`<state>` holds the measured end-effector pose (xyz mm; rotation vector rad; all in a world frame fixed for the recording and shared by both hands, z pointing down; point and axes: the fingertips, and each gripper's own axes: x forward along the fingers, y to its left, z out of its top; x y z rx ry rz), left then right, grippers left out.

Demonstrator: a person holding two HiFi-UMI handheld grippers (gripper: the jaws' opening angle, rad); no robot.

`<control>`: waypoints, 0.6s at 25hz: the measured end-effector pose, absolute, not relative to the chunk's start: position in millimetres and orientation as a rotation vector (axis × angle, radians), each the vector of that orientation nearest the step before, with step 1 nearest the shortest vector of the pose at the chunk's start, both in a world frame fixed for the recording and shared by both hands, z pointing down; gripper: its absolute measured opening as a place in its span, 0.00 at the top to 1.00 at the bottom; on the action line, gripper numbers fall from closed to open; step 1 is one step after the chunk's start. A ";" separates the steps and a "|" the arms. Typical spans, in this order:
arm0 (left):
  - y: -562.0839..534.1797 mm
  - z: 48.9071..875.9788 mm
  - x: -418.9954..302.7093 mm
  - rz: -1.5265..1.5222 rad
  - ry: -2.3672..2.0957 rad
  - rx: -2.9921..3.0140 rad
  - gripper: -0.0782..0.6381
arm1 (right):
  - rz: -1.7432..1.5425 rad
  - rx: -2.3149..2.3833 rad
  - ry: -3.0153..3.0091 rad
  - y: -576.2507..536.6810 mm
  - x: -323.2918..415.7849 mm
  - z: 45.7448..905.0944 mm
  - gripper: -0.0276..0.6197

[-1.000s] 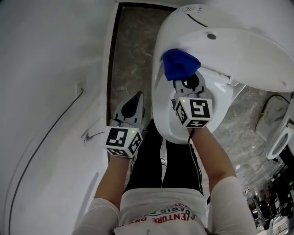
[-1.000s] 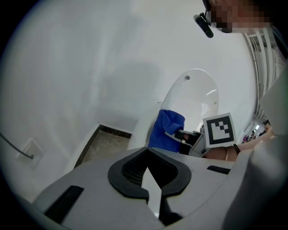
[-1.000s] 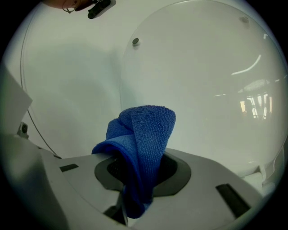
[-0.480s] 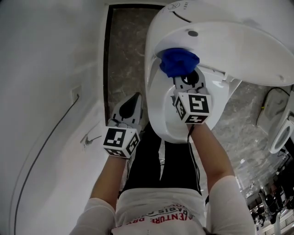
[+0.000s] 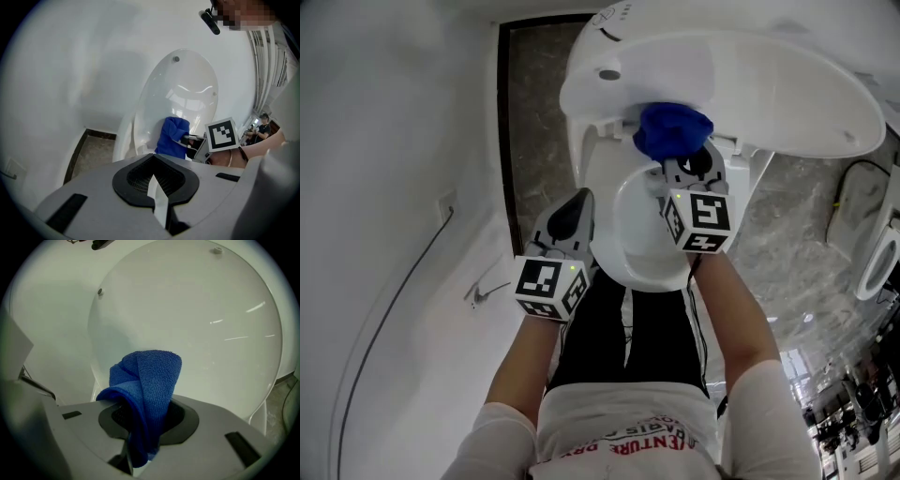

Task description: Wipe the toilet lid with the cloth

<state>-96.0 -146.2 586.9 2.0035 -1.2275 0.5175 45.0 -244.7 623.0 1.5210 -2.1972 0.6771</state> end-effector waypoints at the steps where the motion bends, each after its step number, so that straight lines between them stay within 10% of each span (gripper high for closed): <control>1: -146.7 587.0 -90.3 0.520 -1.220 2.007 0.88 | 0.676 1.528 -2.188 -244.6 52.1 622.6 0.81; 15: -149.9 566.3 -7.2 0.538 -1.163 2.070 0.88 | 0.638 1.655 -2.039 -234.3 177.2 596.7 0.81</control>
